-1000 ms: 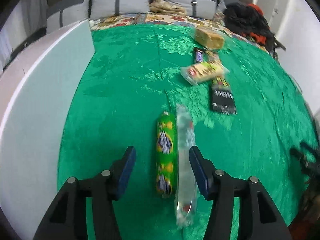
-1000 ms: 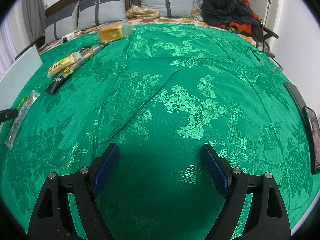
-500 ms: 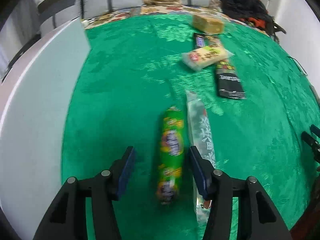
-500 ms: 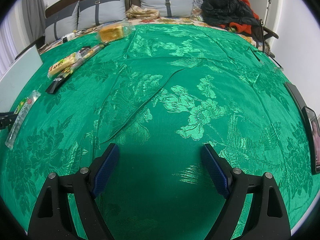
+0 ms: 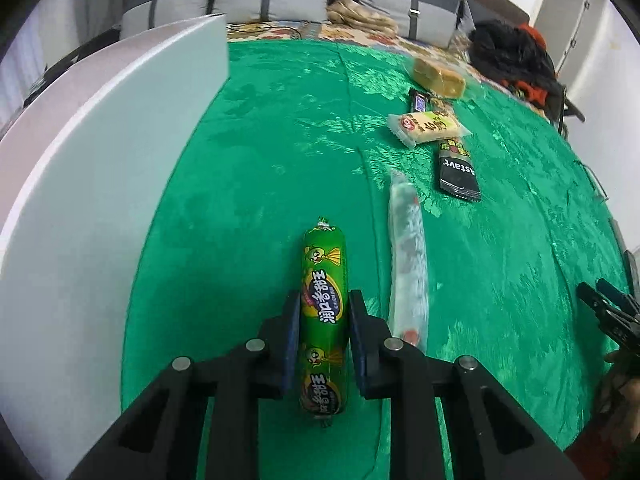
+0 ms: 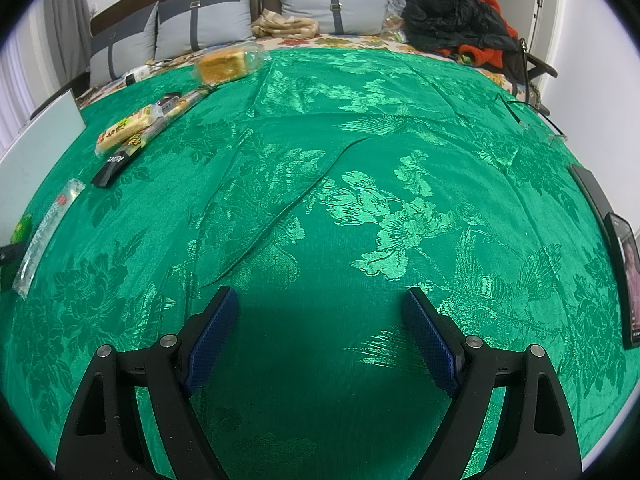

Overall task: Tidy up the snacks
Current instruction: 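Carry the green sausage toward the box with the left gripper while the right grasps the clear tube packet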

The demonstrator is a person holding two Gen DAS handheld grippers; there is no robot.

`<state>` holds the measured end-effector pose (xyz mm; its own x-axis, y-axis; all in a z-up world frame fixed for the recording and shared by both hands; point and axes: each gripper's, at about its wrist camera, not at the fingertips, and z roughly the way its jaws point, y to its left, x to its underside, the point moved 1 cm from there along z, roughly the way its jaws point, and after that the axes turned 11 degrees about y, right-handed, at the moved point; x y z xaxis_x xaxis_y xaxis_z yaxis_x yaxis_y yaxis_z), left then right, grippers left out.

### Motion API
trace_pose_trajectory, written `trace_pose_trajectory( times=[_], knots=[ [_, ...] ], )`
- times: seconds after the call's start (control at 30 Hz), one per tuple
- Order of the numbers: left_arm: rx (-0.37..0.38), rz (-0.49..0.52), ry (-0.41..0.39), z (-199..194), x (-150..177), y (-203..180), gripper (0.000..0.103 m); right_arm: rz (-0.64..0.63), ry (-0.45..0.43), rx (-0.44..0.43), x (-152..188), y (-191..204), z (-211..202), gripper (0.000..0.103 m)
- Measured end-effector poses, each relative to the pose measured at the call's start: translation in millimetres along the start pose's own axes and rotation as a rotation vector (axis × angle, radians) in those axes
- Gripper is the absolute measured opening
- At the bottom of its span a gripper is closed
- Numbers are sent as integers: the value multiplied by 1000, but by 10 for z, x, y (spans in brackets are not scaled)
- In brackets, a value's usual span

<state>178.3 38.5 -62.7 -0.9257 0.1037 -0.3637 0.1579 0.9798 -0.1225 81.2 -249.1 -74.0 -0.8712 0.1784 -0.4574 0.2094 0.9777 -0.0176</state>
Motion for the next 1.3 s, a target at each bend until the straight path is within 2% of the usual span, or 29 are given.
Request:
trace_pose_trajectory(
  times=[0.2,0.23,0.3,0.37,0.47,0.6,0.7,0.73,0.77,0.8,0.87,0.93,1.03,1.17,1.3],
  knots=[
    [38,-50,-34,-149,138,102,22,9,8,-4,-4,1,-7,87],
    [44,-47,-41,-185,159,98,22,27,18,-42,-9,19,-27,87],
    [48,-33,-62,-276,193,69,22,58,41,-198,-48,133,-83,87],
    [58,-35,-82,-378,222,76,22,74,94,-335,-161,437,-108,87],
    [77,-54,-114,-576,275,121,22,51,191,-469,-375,1066,-79,86],
    [96,-89,-144,-797,353,179,22,-55,252,-469,-587,1951,2,83],
    [110,-90,-166,-967,418,212,22,-110,323,-362,-653,2426,187,82],
    [115,-85,-178,-1041,440,218,22,-119,352,-329,-643,2531,254,78],
    [122,-83,-188,-1106,458,226,22,-148,329,-264,-637,2613,240,64],
    [127,-83,-195,-1151,475,249,22,-174,324,-216,-627,2666,239,24],
    [146,-90,-214,-1273,494,298,22,-171,330,-196,-619,2666,232,19],
    [163,-102,-231,-1380,503,360,22,-118,354,-246,-612,2532,238,18],
    [198,-127,-255,-1528,491,472,22,-3,362,-378,-620,2238,167,18],
    [225,-159,-286,-1736,416,664,22,92,323,-504,-690,1952,-125,19],
    [204,-187,-318,-1926,322,950,22,91,244,-610,-880,2015,-616,19]
  ],
)
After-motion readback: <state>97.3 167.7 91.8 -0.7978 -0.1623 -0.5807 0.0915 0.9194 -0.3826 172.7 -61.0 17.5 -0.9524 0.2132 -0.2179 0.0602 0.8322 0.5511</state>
